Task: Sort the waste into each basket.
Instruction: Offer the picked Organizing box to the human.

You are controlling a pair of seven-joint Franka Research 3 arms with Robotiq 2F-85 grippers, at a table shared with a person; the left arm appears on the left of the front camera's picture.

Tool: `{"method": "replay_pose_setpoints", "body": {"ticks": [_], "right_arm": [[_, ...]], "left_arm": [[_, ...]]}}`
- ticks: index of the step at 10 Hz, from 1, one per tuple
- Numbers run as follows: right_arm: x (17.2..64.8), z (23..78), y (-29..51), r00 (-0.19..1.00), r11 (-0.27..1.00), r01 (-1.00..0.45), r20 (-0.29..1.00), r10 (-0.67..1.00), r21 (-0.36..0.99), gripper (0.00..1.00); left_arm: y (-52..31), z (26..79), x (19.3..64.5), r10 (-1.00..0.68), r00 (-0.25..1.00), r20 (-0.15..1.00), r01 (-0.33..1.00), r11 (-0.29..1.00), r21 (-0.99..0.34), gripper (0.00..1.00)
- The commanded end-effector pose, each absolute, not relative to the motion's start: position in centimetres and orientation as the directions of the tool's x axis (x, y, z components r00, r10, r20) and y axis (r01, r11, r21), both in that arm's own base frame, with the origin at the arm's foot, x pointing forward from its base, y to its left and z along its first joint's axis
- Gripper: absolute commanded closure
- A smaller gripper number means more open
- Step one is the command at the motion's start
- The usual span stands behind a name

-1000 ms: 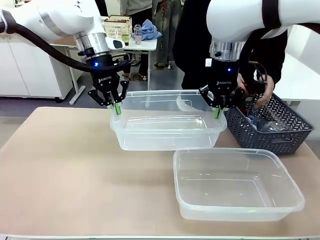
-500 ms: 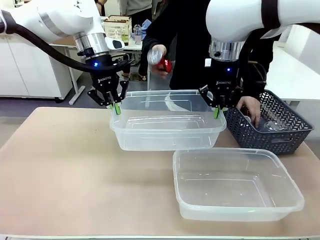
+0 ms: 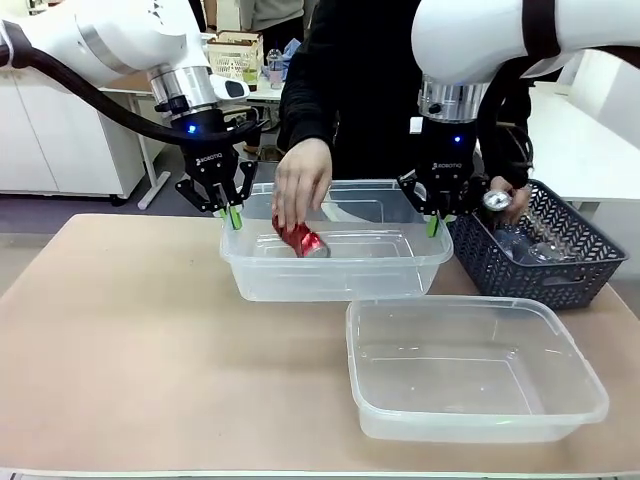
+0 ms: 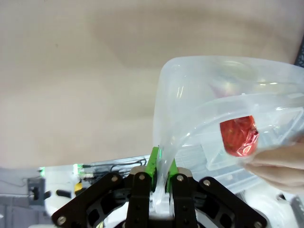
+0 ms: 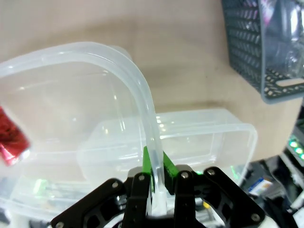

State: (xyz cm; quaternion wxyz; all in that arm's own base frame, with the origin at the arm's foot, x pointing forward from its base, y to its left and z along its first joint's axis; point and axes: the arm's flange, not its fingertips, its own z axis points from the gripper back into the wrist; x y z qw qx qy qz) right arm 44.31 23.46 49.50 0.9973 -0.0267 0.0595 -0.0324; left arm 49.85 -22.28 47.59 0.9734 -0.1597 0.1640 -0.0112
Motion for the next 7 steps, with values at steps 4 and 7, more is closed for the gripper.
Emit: {"method": "replay_pose_setpoints", "body": {"ticks": [4, 7], "right_arm": [[44.08, 49.30, 22.90, 0.990, 0.995, 0.073, -0.117, -0.080, -0.066, 0.95], [44.08, 49.30, 22.90, 0.990, 0.995, 0.073, -0.117, -0.080, -0.066, 0.95]], "left_arm": [[-22.14, 48.05, 49.86, -0.073, 0.949, -0.306, -0.031, 0.947, -0.320, 0.93], [-22.14, 48.05, 49.86, -0.073, 0.949, -0.306, -0.031, 0.947, -0.320, 0.93]]}}
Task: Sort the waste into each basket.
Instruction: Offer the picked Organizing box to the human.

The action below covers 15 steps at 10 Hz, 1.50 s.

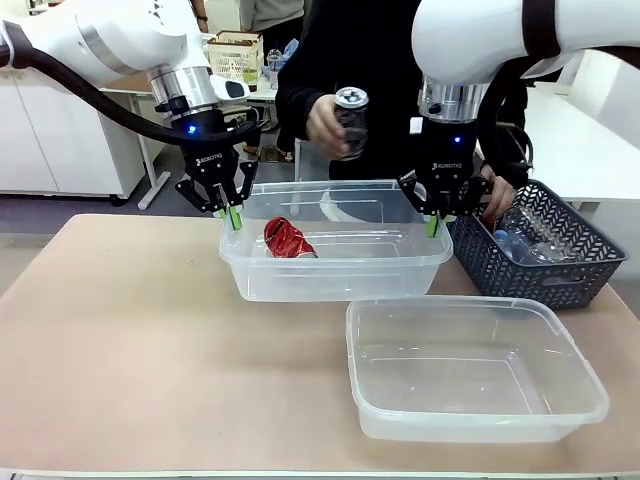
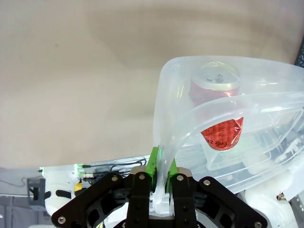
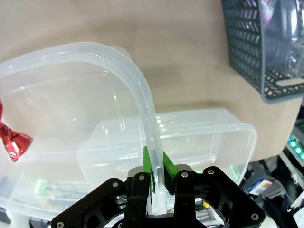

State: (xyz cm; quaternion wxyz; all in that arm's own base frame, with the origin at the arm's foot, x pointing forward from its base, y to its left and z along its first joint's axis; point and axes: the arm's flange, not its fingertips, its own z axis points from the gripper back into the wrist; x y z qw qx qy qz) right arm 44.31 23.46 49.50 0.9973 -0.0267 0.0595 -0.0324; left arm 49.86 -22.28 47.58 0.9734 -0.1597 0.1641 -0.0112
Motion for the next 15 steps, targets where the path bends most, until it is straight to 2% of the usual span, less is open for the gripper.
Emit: {"method": "replay_pose_setpoints", "body": {"ticks": [1, 15], "right_arm": [[44.08, 49.30, 22.90, 0.990, 0.995, 0.073, -0.117, -0.080, -0.066, 0.95], [44.08, 49.30, 22.90, 0.990, 0.995, 0.073, -0.117, -0.080, -0.066, 0.95]], "left_arm": [[-22.14, 48.05, 49.86, -0.073, 0.949, -0.306, -0.031, 0.947, -0.320, 0.93], [-22.14, 48.05, 49.86, -0.073, 0.949, -0.306, -0.031, 0.947, -0.320, 0.93]]}}
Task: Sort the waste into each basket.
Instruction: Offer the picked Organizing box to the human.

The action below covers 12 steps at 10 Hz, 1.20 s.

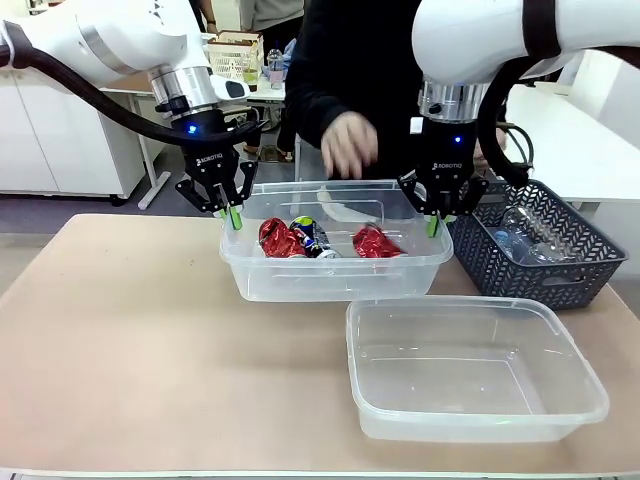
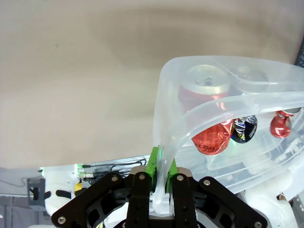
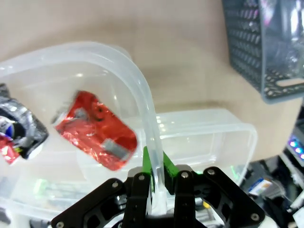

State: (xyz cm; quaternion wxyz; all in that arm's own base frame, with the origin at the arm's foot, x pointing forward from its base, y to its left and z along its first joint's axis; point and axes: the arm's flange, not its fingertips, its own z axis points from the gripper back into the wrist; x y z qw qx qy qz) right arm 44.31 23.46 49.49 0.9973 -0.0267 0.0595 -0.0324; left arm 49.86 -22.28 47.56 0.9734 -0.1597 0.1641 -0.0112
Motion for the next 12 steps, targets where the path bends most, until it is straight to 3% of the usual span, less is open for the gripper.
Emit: {"method": "replay_pose_setpoints", "body": {"ticks": [1, 9, 12], "right_arm": [[44.1, 49.3, 22.9, 0.990, 0.995, 0.073, -0.117, -0.080, -0.066, 0.95], [44.3, 49.5, 23.5, 0.991, 0.996, 0.061, -0.117, -0.068, -0.057, 0.95], [53.4, 51.5, 24.0, 0.984, 1.000, -0.018, -0.178, 0.015, -0.017, 0.95]], "left_arm": [[-22.1, 48.0, 49.9, -0.073, 0.949, -0.306, -0.031, 0.947, -0.320, 0.93], [-22.3, 47.6, 49.9, -0.074, 0.946, -0.316, -0.031, 0.949, -0.314, 0.93], [-22.7, 50.7, 57.7, -0.021, 0.967, -0.254, -0.061, 0.948, -0.312, 0.93]]}}
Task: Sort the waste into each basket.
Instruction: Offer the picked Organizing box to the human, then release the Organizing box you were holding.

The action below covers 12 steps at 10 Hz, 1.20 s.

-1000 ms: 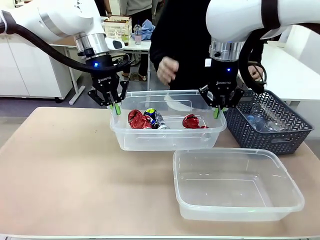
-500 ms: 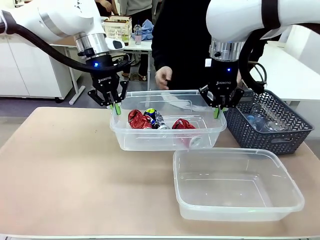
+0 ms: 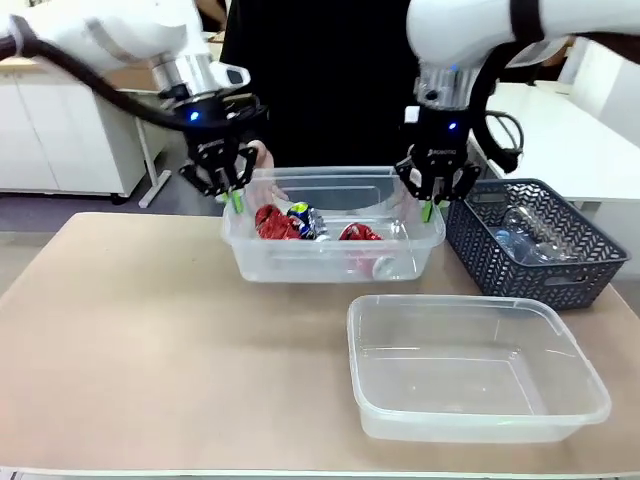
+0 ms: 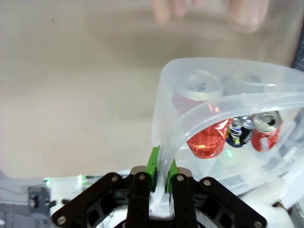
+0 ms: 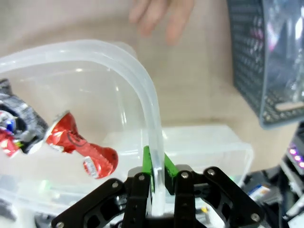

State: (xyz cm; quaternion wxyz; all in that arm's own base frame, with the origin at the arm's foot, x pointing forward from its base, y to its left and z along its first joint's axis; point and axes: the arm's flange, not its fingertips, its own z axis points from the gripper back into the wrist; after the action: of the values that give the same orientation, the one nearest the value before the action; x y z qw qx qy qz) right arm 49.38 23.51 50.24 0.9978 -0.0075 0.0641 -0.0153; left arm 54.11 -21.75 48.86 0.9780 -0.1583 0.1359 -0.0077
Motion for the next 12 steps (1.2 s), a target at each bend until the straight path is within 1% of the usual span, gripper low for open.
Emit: {"method": "replay_pose_setpoints", "body": {"ticks": [1, 3, 6, 7, 12], "right_arm": [[55.6, 51.7, 24.1, 0.983, 1.000, -0.001, -0.182, -0.002, -0.019, 0.95], [58.5, 50.3, 23.9, 0.973, 1.000, 0.018, -0.231, -0.021, -0.016, 0.95], [58.9, 48.9, 23.5, 0.968, 0.999, 0.038, -0.249, -0.035, 0.008, 0.95], [59.1, 48.9, 22.9, 0.974, 0.999, 0.047, -0.223, -0.046, 0.000, 0.95], [59.1, 48.9, 22.9, 0.974, 0.999, 0.047, -0.223, -0.046, 0.000, 0.95]], "left_arm": [[-22.8, 50.9, 59.6, -0.006, 0.966, -0.259, -0.075, 0.950, -0.302, 0.93], [-22.7, 50.3, 61.1, 0.010, 0.963, -0.270, -0.102, 0.940, -0.326, 0.93], [-21.9, 49.4, 61.6, 0.062, 0.954, -0.292, -0.165, 0.925, -0.343, 0.93], [-21.7, 48.4, 61.3, -0.013, 0.962, -0.273, -0.076, 0.947, -0.314, 0.93], [-21.7, 48.4, 61.3, -0.013, 0.962, -0.273, -0.076, 0.947, -0.314, 0.93]]}}
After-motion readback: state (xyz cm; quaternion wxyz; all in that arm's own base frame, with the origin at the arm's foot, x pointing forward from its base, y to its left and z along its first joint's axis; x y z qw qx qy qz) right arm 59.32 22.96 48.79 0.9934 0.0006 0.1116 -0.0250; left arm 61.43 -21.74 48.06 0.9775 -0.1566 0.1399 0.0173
